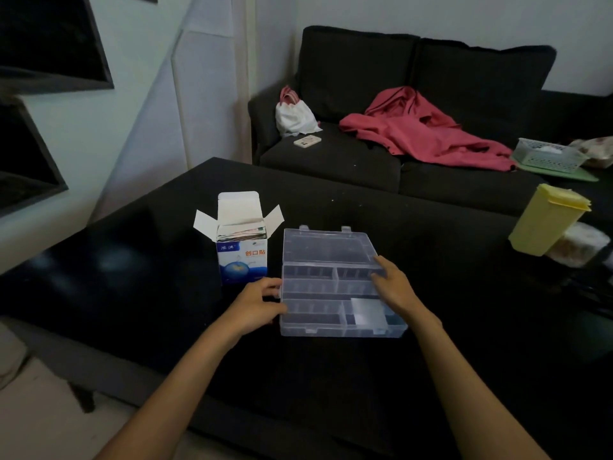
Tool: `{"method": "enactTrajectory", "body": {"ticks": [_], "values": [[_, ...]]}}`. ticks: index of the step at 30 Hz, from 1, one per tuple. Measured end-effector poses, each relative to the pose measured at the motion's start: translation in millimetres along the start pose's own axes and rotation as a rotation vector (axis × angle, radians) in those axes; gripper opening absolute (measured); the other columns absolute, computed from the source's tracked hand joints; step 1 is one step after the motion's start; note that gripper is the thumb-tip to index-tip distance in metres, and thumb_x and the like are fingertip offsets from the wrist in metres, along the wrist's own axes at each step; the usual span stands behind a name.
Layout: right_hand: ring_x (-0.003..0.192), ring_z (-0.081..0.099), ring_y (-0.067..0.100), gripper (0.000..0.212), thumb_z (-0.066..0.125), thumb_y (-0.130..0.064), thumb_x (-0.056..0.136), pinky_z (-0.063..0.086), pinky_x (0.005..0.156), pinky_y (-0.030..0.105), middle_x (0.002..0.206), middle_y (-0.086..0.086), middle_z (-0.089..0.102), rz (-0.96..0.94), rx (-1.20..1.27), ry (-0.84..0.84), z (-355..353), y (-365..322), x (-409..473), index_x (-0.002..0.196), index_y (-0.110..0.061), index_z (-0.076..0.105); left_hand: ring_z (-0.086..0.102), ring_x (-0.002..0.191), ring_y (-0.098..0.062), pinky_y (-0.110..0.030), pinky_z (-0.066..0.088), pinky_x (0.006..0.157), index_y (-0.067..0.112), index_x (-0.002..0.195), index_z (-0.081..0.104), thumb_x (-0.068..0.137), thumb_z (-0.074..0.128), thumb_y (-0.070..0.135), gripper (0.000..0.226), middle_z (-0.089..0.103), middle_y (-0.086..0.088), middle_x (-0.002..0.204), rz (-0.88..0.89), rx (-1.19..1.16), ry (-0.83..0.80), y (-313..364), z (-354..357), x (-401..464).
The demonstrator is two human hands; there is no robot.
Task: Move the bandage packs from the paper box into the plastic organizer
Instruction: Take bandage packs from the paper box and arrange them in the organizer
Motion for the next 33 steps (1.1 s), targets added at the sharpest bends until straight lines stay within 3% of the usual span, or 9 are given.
{"method": "enactTrajectory", "body": {"ticks": [3, 7, 10, 14, 18, 24, 28, 30, 33], "values": [[0.119, 0.05, 0.023, 0.041, 0.057, -0.017, 0.091, 0.043, 0.1, 0.044, 0.13, 0.006, 0.052, 0.035, -0.185, 0.159, -9.2, -0.3, 9.1, 0.13, -0.017, 0.049, 0.052, 0.113, -0.017, -0.027, 0.045, 0.078, 0.018, 0.133, 0.049, 0.086, 0.067, 0.014, 0.05, 0.053, -0.004, 0.13, -0.088, -0.028, 0.01, -2.4, -8.7, -1.0], [0.119, 0.05, 0.026, 0.042, 0.058, -0.021, 0.09, 0.049, 0.094, 0.047, 0.134, 0.008, 0.047, 0.078, -0.043, 0.237, 3.9, -20.8, 14.2, 0.131, -0.025, 0.047, 0.059, 0.091, -0.017, -0.032, 0.047, 0.073, 0.017, 0.098, 0.062, 0.088, 0.064, 0.037, 0.022, 0.06, -0.005, 0.113, -0.166, 0.031, 0.33, -8.1, -74.5, -6.4], [0.127, 0.045, 0.021, 0.04, 0.053, -0.021, 0.093, 0.045, 0.101, 0.043, 0.138, 0.004, 0.047, -0.071, -0.02, 0.154, 42.1, -64.1, 12.2, 0.132, -0.027, 0.046, 0.06, 0.087, -0.021, -0.035, 0.052, 0.069, 0.006, 0.099, 0.06, 0.079, 0.064, 0.058, 0.056, 0.063, -0.013, 0.111, -0.176, 0.084, 0.496, -15.3, -110.7, -10.8], [0.139, 0.028, 0.019, 0.045, 0.046, -0.024, 0.098, 0.033, 0.111, 0.043, 0.151, 0.001, 0.033, -0.179, 0.107, 0.064, 88.0, -112.1, 4.4, 0.142, -0.028, 0.035, 0.049, 0.124, -0.025, -0.046, 0.045, 0.099, 0.012, 0.142, 0.033, 0.067, 0.052, 0.082, 0.104, 0.044, -0.008, 0.142, -0.024, -0.157, 0.56, -8.8, -120.6, -8.7], [0.128, 0.043, 0.02, 0.037, 0.032, -0.033, 0.102, 0.048, 0.096, 0.036, 0.147, 0.007, 0.039, 0.003, 0.418, -0.166, 131.5, -117.4, 2.6, 0.137, -0.024, 0.038, 0.055, 0.109, -0.014, -0.025, 0.046, 0.085, 0.022, 0.141, 0.039, 0.098, 0.033, 0.05, 0.051, 0.056, 0.001, 0.127, 0.077, -0.3, 0.449, 8.9, -108.3, 3.2], [0.088, 0.053, 0.006, 0.032, 0.038, -0.044, 0.098, 0.044, 0.061, 0.014, 0.102, -0.005, 0.058, 0.028, 0.384, -0.193, 120.9, -117.1, -6.7, 0.105, -0.018, 0.057, 0.064, 0.096, -0.026, -0.047, 0.05, 0.092, 0.021, 0.096, 0.058, 0.099, 0.04, 0.035, 0.022, 0.068, -0.008, 0.106, 0.003, -0.173, 0.647, -2.0, -122.4, -13.5], [0.089, 0.055, 0.007, 0.026, 0.064, -0.039, 0.086, 0.05, 0.078, 0.022, 0.102, -0.004, 0.058, -0.225, 0.234, 0.234, 57.5, -143.3, -18.4, 0.105, -0.024, 0.053, 0.063, 0.096, -0.029, -0.041, 0.049, 0.091, 0.015, 0.098, 0.066, 0.098, 0.04, 0.031, 0.031, 0.069, -0.009, 0.106, 0.006, -0.008, 0.642, 4.8, -116.6, -38.3], [0.09, 0.057, 0.005, 0.019, 0.065, -0.027, 0.087, 0.05, 0.077, 0.019, 0.102, -0.007, 0.06, -0.46, 0.094, 0.066, 64.6, -181.2, -30.1, 0.105, -0.024, 0.059, 0.061, 0.1, -0.03, -0.035, 0.046, 0.09, 0.012, 0.105, 0.067, 0.1, 0.037, 0.032, 0.036, 0.067, -0.008, 0.109, 0.018, 0.031, 0.611, 8.4, -111.5, -46.7], [0.115, 0.051, 0.012, 0.034, 0.064, -0.019, 0.088, 0.047, 0.097, 0.033, 0.126, -0.002, 0.056, -0.505, -0.299, -0.33, 109.5, -189.2, -40.3, 0.121, -0.021, 0.059, 0.061, 0.101, -0.032, -0.037, 0.047, 0.092, 0.01, 0.104, 0.067, 0.1, 0.036, 0.034, 0.039, 0.066, -0.01, 0.111, -0.004, 0.015, 0.552, 2.7, -109.6, -47.5]]}}
Point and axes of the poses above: each hand's wrist, its own x-axis towards the middle knuckle, its own z-axis out of the palm, y = z × x, the point moved 10 cm from there along x, towards the middle knuckle
